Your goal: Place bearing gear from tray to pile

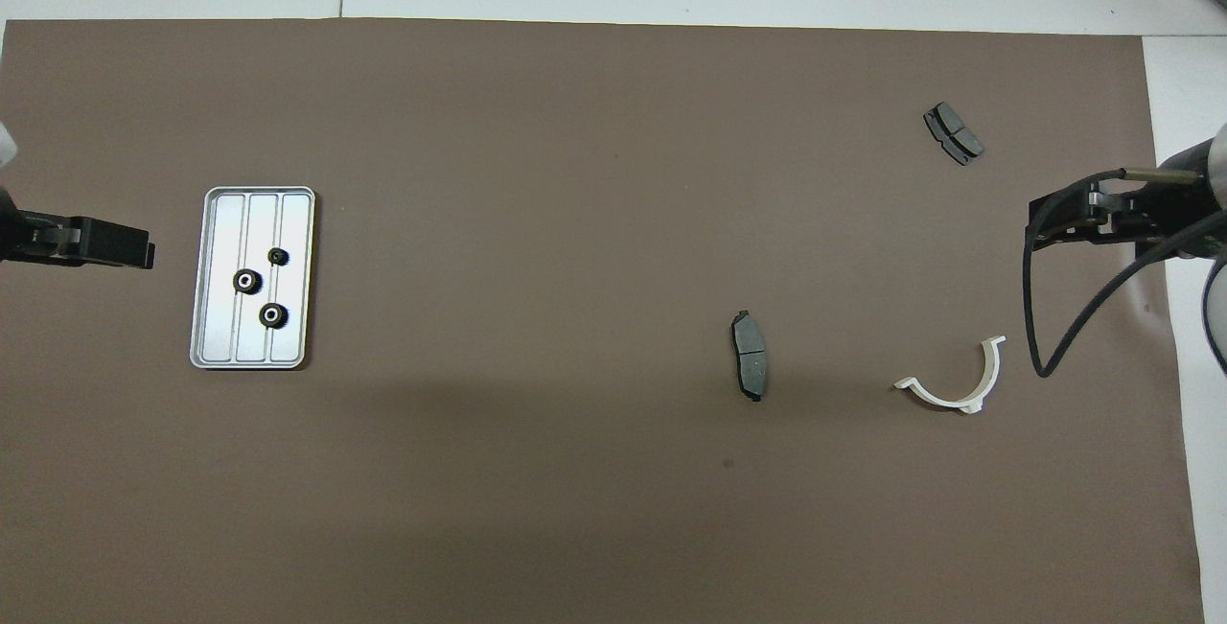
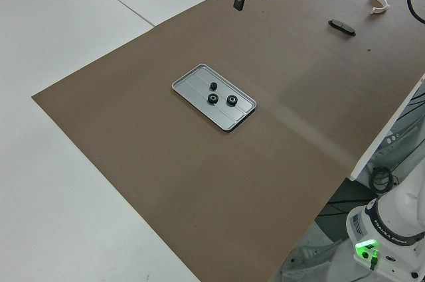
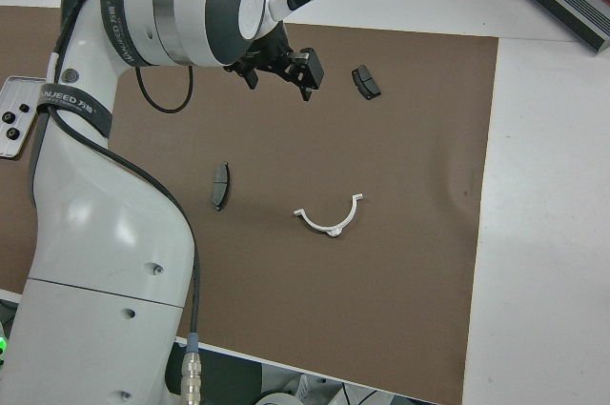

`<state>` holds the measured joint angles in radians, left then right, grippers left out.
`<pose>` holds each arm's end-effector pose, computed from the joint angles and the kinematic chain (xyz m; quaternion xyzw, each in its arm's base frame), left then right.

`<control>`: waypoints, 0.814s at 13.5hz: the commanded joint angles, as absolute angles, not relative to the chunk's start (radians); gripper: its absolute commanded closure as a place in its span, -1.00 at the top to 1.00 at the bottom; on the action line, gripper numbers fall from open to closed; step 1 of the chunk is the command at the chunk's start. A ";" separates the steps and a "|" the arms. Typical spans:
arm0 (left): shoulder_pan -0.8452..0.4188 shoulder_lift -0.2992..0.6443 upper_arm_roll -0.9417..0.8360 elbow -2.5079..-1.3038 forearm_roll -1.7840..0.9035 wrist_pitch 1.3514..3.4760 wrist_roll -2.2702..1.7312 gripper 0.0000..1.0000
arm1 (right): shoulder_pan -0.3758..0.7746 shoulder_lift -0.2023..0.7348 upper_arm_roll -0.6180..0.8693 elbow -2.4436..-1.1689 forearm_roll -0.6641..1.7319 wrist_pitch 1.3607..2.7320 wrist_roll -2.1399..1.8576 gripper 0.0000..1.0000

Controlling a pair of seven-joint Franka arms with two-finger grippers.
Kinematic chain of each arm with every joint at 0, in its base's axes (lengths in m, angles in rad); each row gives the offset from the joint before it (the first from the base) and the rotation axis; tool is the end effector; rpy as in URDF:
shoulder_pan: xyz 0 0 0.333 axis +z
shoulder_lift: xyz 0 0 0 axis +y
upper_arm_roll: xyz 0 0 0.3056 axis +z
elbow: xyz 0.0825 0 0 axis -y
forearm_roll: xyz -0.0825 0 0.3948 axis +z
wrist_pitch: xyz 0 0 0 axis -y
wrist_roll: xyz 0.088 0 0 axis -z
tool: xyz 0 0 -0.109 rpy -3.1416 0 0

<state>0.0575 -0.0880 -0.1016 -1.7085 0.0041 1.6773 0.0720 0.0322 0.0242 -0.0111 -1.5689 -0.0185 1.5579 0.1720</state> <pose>0.5473 -0.0259 0.6034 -0.9979 0.0581 -0.0281 0.0069 0.5704 0.0101 0.5982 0.9970 -0.0753 -0.0166 0.0110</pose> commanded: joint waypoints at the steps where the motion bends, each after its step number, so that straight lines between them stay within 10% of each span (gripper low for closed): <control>1: 0.057 -0.118 -0.095 -1.744 -0.008 1.687 0.081 1.00 | 0.021 0.003 -0.009 -1.592 -0.003 1.580 0.160 1.00; 11: 0.089 -0.138 -0.094 -1.833 -0.009 1.782 0.074 1.00 | 0.029 0.003 -0.008 -1.595 0.002 1.578 0.161 1.00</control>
<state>0.0695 -0.1146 -0.0910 -1.7892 0.0038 1.7393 0.0715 0.0334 0.0238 -0.0095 -1.5689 -0.0178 1.5582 0.1720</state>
